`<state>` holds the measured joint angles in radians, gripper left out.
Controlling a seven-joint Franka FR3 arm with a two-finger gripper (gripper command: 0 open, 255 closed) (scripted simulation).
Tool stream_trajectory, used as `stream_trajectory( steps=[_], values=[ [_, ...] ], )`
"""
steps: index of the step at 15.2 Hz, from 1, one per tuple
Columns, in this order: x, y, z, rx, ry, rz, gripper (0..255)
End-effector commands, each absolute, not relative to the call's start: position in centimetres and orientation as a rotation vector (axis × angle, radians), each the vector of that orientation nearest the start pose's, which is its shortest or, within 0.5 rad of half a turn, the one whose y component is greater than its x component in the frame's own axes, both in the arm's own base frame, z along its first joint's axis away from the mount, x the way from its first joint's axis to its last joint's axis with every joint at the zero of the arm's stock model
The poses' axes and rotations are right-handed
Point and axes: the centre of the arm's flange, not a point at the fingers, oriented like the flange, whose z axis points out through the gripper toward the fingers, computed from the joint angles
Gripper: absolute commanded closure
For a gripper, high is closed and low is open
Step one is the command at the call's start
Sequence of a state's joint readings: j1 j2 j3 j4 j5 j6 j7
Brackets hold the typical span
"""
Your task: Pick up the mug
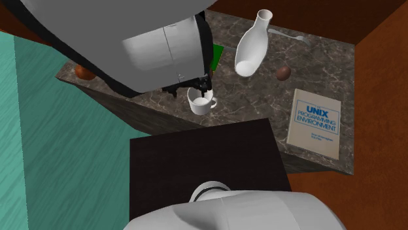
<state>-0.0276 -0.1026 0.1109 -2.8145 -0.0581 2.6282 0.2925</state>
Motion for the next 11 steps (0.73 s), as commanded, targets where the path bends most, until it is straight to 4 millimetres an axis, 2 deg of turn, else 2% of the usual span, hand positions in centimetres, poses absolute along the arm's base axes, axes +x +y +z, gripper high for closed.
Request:
stream_trajectory(
  steps=[1,5,6,11],
  values=[
    [36.2,3.1,21.7,-3.182,0.253,0.12,0],
    [36.2,3.1,20.4,-3.182,0.253,0.12,0],
    [36.1,3.1,20.4,-3.182,0.253,0.12,255],
    [36.0,3.1,20.4,-3.182,0.253,0.12,255]
  ],
)
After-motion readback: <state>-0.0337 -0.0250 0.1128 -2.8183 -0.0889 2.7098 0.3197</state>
